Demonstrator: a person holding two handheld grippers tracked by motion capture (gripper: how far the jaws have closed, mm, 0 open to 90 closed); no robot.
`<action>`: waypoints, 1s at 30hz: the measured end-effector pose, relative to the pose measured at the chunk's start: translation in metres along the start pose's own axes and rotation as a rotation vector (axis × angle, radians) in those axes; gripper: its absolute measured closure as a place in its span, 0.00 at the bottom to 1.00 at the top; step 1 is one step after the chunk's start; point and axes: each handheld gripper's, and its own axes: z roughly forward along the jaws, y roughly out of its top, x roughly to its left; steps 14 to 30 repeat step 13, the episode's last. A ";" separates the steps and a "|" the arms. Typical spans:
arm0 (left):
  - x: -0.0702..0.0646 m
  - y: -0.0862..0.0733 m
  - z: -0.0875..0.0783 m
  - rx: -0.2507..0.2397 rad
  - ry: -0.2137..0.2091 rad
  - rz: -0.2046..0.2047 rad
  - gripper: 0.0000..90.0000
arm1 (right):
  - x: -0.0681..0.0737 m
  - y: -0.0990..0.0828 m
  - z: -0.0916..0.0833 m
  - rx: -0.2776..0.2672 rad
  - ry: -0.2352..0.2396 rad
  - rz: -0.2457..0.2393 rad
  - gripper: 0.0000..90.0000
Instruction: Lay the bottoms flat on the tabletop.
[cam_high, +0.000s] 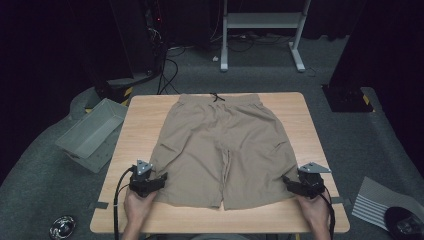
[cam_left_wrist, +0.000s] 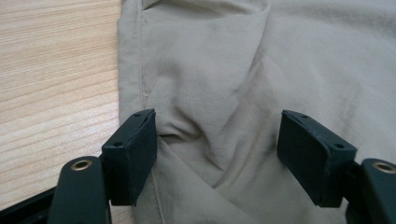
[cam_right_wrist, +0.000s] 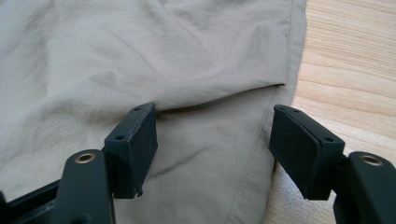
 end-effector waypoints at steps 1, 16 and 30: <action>0.000 0.000 0.000 0.000 0.000 0.000 0.32 | 0.001 0.000 0.000 -0.001 -0.003 -0.003 0.35; 0.001 0.000 0.000 -0.001 0.003 -0.011 0.32 | -0.001 0.000 0.000 0.002 0.007 0.007 0.35; 0.001 0.000 0.000 -0.001 0.003 -0.011 0.32 | -0.001 0.000 0.000 0.002 0.007 0.007 0.35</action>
